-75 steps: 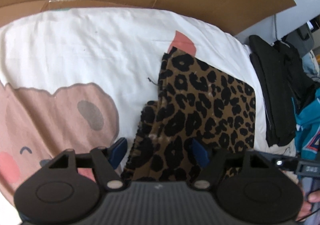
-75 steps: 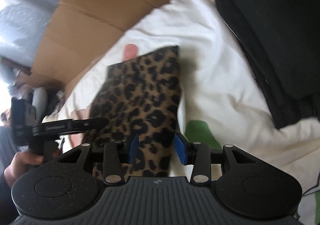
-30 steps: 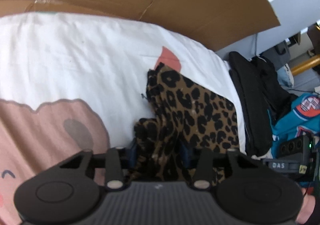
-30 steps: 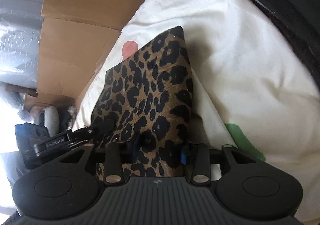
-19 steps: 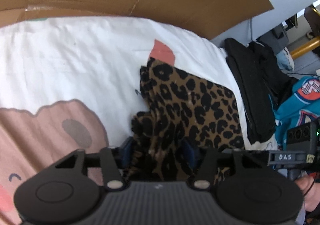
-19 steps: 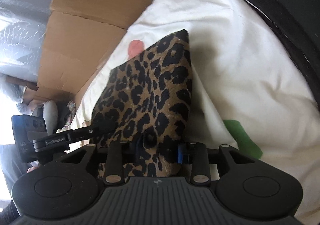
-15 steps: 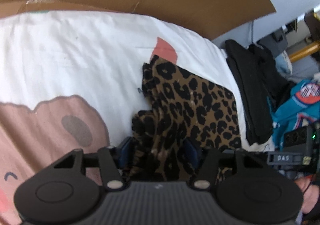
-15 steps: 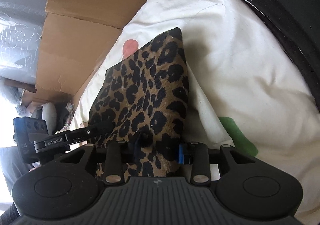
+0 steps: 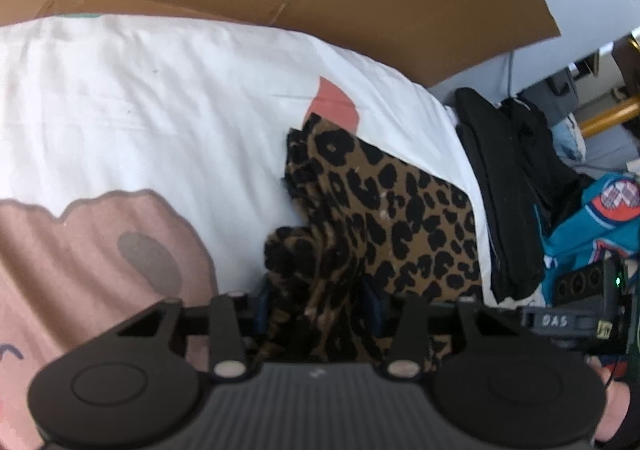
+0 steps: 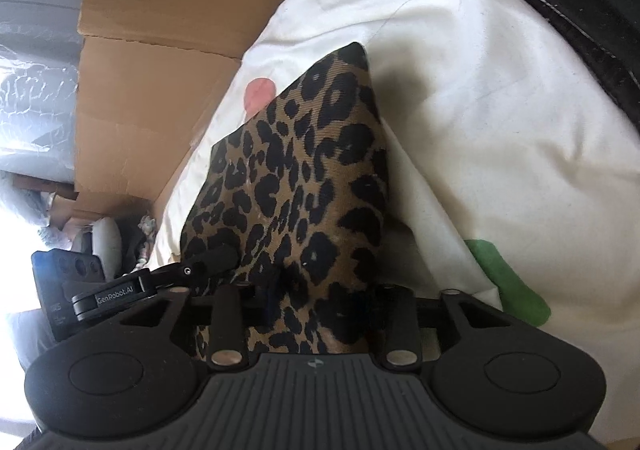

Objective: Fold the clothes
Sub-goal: 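Lift the folded skirt edge upward with both grippers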

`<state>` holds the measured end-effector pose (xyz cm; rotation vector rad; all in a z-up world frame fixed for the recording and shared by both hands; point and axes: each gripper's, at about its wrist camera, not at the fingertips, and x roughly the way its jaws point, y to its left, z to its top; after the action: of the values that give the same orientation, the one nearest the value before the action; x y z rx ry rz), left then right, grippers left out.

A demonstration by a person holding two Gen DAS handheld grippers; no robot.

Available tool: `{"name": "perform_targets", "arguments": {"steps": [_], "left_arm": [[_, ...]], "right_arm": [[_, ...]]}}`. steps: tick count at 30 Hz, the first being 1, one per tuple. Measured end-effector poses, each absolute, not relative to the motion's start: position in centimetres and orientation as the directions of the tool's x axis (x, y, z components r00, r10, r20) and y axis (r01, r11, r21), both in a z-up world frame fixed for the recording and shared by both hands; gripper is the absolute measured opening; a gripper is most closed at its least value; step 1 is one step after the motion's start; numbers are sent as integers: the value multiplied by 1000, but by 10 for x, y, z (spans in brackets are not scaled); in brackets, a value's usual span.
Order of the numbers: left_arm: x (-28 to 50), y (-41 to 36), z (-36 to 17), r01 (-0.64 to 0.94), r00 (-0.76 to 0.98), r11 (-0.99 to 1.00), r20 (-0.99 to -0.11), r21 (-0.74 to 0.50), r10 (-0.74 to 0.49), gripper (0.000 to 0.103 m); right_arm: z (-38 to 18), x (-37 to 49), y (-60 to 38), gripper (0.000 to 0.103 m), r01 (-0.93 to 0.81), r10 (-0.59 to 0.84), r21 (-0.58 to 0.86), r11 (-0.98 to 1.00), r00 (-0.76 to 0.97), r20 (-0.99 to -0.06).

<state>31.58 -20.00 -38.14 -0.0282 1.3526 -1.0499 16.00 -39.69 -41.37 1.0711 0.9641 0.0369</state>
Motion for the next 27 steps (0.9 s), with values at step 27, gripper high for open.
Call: {"name": "perform_targets", "arguments": {"steps": [27], "left_arm": [[270, -195, -269, 605, 71, 685, -829, -406, -554, 25]], "right_arm": [[-332, 162, -376, 5, 313, 379, 663, 680, 624, -683]]}}
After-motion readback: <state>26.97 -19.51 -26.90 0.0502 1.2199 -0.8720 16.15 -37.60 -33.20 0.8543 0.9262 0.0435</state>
